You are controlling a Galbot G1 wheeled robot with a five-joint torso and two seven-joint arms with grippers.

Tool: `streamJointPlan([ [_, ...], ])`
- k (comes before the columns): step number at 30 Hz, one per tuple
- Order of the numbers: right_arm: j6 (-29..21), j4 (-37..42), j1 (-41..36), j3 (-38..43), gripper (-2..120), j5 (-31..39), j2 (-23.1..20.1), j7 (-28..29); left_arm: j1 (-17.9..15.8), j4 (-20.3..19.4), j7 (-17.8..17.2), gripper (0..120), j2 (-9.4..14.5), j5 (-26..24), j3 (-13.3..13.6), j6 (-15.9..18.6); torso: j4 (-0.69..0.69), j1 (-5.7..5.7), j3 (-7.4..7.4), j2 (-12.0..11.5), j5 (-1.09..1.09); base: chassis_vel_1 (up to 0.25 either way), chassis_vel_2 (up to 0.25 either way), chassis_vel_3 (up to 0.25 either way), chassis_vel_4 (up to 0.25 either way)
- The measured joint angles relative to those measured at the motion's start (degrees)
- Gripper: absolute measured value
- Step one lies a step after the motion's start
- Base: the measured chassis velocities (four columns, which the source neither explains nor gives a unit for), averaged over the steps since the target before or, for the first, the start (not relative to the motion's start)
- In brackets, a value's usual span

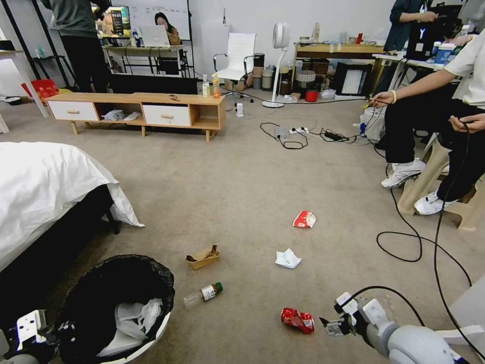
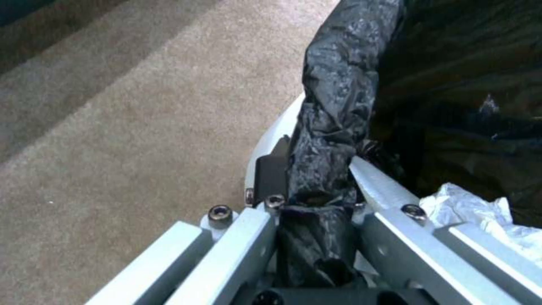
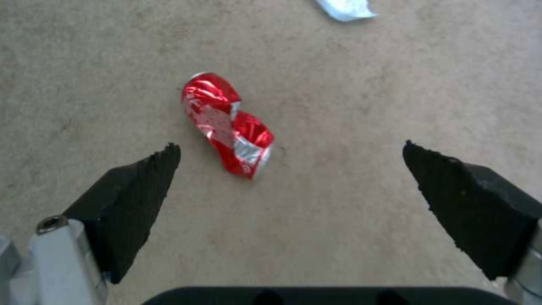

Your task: Pick up the trash bin and place the garbage on the floor into it.

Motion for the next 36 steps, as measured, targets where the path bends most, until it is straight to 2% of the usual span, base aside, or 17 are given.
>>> streamJointPlan([
  [5,2.67,-4.26,5.72,-6.19,100,-0.58,2.66,0.00,-0.06,0.37,0.10,1,-0.34,0.11,-0.28,0.00,0.02,0.00,0.00,0.00,0.00,0.000,0.000,0.000,0.000],
  [12,3.86,-8.16,11.01,-11.50,100,-0.83,5.05,-0.49,-0.72,1.11,0.11,1,-0.60,0.11,-0.16,0.00,0.00,0.00,0.00,0.00,-0.01,0.000,0.000,0.000,0.000],
  [17,6.08,-14.43,15.60,-17.61,100,-1.58,7.69,-1.14,-1.34,1.88,0.03,1,-0.50,0.10,-0.19,0.00,0.01,0.00,0.00,0.00,-0.02,0.000,0.000,0.000,0.000],
  [24,8.40,-20.98,17.88,-21.22,100,-3.13,9.77,-2.38,-1.59,2.63,-0.01,1,-0.72,0.32,-0.09,0.00,0.01,0.00,0.00,0.00,0.00,0.000,0.000,0.000,0.000],
  [36,12.47,-28.36,19.25,-22.80,100,-5.73,11.62,-3.54,-1.71,3.48,-0.01,1,-0.70,0.74,0.31,0.00,0.01,0.00,0.00,0.00,0.00,0.000,0.000,0.000,0.000],
])
